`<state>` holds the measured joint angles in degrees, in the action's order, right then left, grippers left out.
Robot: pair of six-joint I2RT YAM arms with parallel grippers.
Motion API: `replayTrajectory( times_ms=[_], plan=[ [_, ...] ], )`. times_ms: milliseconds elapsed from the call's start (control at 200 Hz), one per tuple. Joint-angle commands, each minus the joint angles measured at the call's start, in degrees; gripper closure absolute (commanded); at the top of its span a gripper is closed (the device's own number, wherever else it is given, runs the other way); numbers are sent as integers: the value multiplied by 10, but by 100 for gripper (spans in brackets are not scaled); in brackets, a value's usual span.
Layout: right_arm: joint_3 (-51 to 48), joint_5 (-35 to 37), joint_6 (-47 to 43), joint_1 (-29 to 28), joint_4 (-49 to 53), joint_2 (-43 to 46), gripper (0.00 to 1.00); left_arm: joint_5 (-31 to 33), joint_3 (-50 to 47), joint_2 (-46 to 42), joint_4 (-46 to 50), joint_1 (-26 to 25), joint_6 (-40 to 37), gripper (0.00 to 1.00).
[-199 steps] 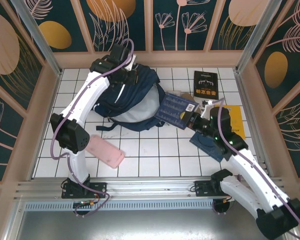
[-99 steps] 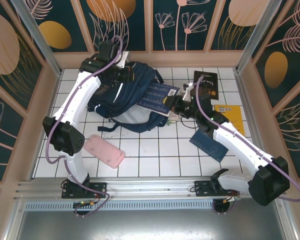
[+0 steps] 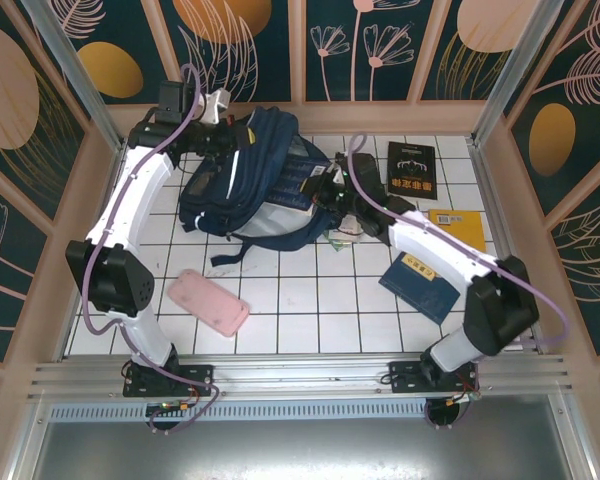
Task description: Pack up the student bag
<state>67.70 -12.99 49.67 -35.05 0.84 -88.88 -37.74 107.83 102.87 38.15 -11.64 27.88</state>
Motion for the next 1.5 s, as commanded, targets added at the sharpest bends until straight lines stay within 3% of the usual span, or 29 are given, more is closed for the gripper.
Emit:
replayTrajectory(
  times_ms=[0,300,515,661,806,936,1116,1251,1496],
  plan=[
    [68,22,-11,-4,-22,-56,100,-83,-2,-43,-112,5,35,100],
    [171,-6,-24,-22,-47,-154,100,-99,-33,-64,-125,8,40,100],
    [229,-83,-21,-40,-82,-246,100,-106,-33,-63,-133,8,46,100],
    [296,-74,2,-58,-64,-322,80,-107,-31,-58,-135,8,46,100],
    [337,-58,15,-62,-51,-358,49,-99,-25,-54,-129,8,44,100],
    [322,-11,-14,-63,-36,-322,31,-92,-27,-57,-128,15,44,100],
    [267,16,-53,-58,-24,-251,24,-64,-42,-70,-128,42,45,100],
    [189,26,-70,-53,-50,-176,6,-34,-61,-75,-128,51,40,100],
    [74,100,-89,-44,-8,-16,9,1,-147,-92,-171,51,43,100]
  ],
)
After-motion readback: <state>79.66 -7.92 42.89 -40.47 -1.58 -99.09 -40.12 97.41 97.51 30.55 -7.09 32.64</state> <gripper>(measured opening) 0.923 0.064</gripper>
